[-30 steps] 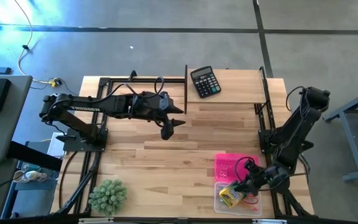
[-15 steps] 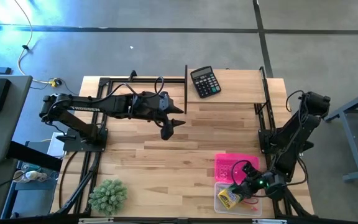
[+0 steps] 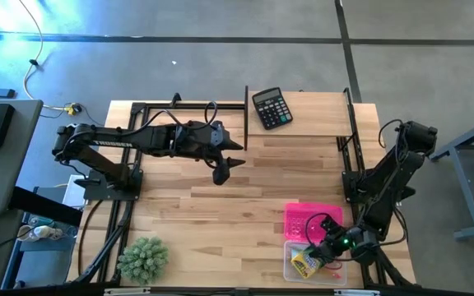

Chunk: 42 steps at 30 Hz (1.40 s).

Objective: Pack school essentials
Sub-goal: Put the yellow crayon box into the supply box, then move the supply box to the center of the table

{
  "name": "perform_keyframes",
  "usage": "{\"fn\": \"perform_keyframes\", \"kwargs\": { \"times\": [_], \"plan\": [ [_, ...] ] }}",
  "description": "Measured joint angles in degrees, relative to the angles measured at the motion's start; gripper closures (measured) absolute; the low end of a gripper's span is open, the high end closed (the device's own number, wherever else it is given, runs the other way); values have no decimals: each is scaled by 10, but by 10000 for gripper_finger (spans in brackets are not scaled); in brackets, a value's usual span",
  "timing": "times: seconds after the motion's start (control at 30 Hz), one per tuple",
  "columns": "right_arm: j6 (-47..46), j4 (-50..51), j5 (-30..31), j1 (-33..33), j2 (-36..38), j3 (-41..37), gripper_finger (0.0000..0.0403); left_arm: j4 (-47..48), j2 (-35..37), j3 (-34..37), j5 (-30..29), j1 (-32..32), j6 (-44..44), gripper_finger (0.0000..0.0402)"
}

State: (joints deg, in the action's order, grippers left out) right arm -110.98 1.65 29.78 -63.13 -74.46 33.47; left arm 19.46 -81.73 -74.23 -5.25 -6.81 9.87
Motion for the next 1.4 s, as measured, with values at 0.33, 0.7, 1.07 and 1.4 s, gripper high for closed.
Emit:
{"fn": "perform_keyframes", "kwargs": {
  "times": [0.33,0.7,1.07,1.4],
  "plan": [
    [-9,6,-3,1,0,0,305,0,0,0,0,0,4,184],
    [-28,22,-18,1,1,1,203,0,0,0,-1,0,7,184],
    [-62,24,-8,-8,3,1,197,0,0,0,-1,0,7,184],
    [2,24,43,-3,55,4,197,0,0,0,-1,0,7,184]
  ]
}}
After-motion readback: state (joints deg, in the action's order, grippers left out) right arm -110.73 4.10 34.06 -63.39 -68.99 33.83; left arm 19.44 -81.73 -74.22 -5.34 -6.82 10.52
